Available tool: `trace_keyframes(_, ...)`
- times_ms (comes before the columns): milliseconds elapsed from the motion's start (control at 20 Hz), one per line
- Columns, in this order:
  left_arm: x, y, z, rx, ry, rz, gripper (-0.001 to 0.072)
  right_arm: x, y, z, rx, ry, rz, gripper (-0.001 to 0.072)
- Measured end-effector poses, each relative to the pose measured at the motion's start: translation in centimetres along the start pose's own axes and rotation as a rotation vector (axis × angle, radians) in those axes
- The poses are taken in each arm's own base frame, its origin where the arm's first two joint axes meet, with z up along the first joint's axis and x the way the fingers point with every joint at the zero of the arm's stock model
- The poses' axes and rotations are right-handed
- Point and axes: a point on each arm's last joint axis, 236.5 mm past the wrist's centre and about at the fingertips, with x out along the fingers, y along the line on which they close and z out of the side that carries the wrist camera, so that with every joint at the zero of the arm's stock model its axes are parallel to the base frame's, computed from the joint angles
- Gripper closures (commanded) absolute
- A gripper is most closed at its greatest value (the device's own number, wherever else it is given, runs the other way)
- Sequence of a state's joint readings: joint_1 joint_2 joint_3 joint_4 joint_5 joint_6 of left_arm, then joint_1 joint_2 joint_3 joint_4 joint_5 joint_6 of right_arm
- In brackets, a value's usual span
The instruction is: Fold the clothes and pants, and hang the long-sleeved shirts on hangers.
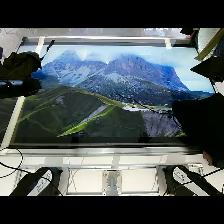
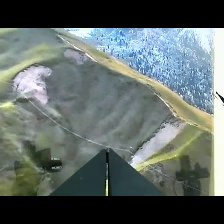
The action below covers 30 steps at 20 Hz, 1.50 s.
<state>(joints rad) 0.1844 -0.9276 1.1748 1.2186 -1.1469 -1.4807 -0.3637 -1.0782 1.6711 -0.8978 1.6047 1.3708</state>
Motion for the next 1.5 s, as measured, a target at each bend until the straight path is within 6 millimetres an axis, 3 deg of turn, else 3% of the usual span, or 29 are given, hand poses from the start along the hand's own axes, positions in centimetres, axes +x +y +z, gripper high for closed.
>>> trace_keyframes(500,0.0,0.0,0.0,0.000,-0.001,0.000,0.0699,0.0,0.0,0.0,0.000,0.000,0.000,0.0386)
trace_keyframes(600,0.2,0.2,0.8,0.003,-0.031,0.005,0.0688,0.0,0.0,0.0,0.000,0.000,0.000,0.0386)
trace_keyframes(650,0.5,0.5,1.2,0.015,-0.043,0.014,0.0569,0.0,0.0,0.2,0.000,-0.006,-0.001,0.0386)
trace_keyframes(700,0.8,1.1,1.9,0.030,-0.068,0.035,0.0339,0.0,-0.1,0.6,0.000,-0.026,-0.005,0.0386)
trace_keyframes(750,1.2,2.0,2.7,0.044,-0.094,0.065,0.0278,0.0,-0.2,1.1,0.000,-0.049,-0.010,0.0386)
trace_keyframes(850,1.9,5.2,5.6,0.028,-0.186,0.153,0.0277,-0.1,-0.5,2.3,0.000,-0.100,-0.020,0.0386)
trace_keyframes(950,2.4,10.0,9.3,-0.047,-0.284,0.246,0.0254,-0.4,-0.8,4.2,0.000,-0.180,-0.036,0.0386)
trace_keyframes(1050,3.2,15.7,11.5,-0.131,-0.302,0.328,0.0064,-0.8,-1.1,6.1,0.001,-0.260,-0.047,0.0386)
trace_keyframes(1100,3.9,18.5,12.0,-0.168,-0.282,0.361,0.0040,-1.0,-1.0,6.8,0.003,-0.291,-0.043,0.0386)
trace_keyframes(1250,6.2,26.3,11.8,-0.306,-0.202,0.429,0.0039,-1.6,0.1,8.5,0.016,-0.369,0.008,0.0386)
trace_keyframes(1500,10.4,34.9,8.9,-0.576,-0.173,0.460,0.0043,-2.5,3.1,10.1,0.045,-0.438,0.144,0.0386)
